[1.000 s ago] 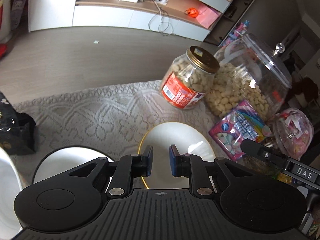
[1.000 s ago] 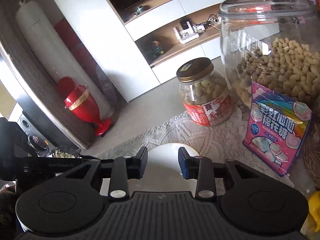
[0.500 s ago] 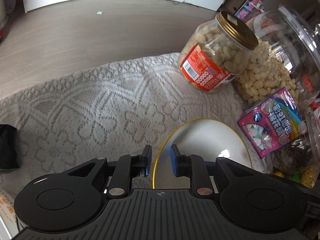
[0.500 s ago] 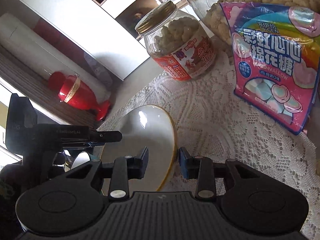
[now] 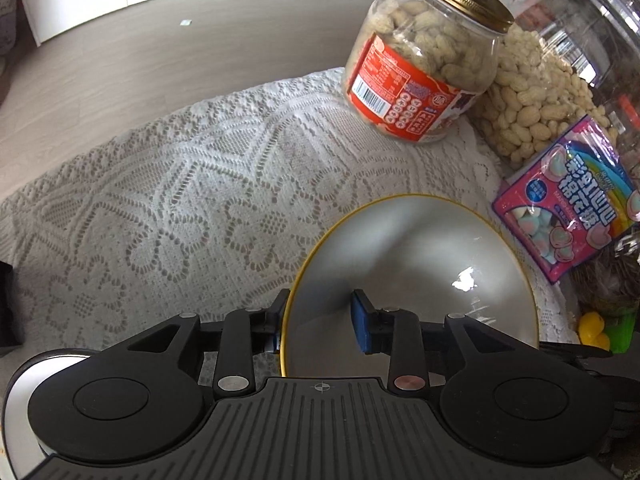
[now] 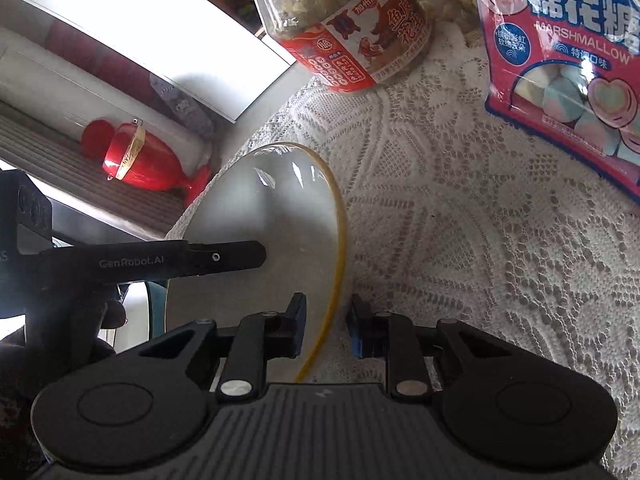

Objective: Organize plates and bowls
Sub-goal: 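Grasp the gold-rimmed patterned bowl's rim with both grippers, then carry the gold-rimmed bowl with both grippers and lower it into the steel bowl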

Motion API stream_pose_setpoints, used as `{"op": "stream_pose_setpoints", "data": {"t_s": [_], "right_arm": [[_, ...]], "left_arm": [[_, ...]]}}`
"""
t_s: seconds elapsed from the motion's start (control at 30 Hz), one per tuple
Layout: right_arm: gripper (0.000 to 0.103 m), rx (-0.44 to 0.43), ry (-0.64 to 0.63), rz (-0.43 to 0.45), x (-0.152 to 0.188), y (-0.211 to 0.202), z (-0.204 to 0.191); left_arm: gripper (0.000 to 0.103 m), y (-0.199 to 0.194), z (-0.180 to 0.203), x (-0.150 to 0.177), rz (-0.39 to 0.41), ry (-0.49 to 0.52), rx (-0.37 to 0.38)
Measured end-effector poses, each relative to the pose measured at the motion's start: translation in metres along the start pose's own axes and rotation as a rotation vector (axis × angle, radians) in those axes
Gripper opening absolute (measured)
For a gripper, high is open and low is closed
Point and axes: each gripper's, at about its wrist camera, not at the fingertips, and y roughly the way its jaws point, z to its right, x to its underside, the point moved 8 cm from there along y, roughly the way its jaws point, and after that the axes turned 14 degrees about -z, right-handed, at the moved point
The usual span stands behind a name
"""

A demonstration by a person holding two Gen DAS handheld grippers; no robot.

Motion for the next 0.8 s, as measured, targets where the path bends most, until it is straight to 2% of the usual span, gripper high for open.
{"op": "stream_pose_setpoints", "data": {"t_s": [0.13, 0.27, 0.37, 0.43, 0.5, 0.6, 0.8], "right_arm": [[0.021, 0.038, -0.043, 0.002, -0.002, 0.002, -0.004], [0.021, 0.048, -0.058, 0.001, -0.003, 0.002, -0.003], [0.021, 0.085, -0.060, 0.005, 0.000, -0.005, 0.001], [0.021, 0.103, -0.053, 0.016, 0.006, -0.015, 0.007], [0.021, 0.090, -0.038, 0.013, 0.013, -0.027, 0.012], [0.021, 0.079, -0.048, 0.021, 0.032, -0.050, 0.014], [0.021, 0.144, -0.204, 0.042, 0.096, -0.087, 0.009]], "left_arm": [[0.046, 0.008, 0.005, 0.000, -0.027, -0.008, -0.036], [0.053, 0.010, 0.010, 0.001, -0.021, -0.021, -0.097], [0.052, 0.008, 0.016, 0.004, -0.018, -0.032, -0.106], [0.045, 0.007, 0.023, 0.010, -0.037, -0.038, -0.092], [0.042, 0.004, 0.031, 0.022, -0.061, -0.048, -0.076], [0.043, -0.005, 0.052, 0.050, -0.066, -0.017, -0.072], [0.042, -0.030, 0.089, 0.116, -0.036, -0.024, -0.055]]}}
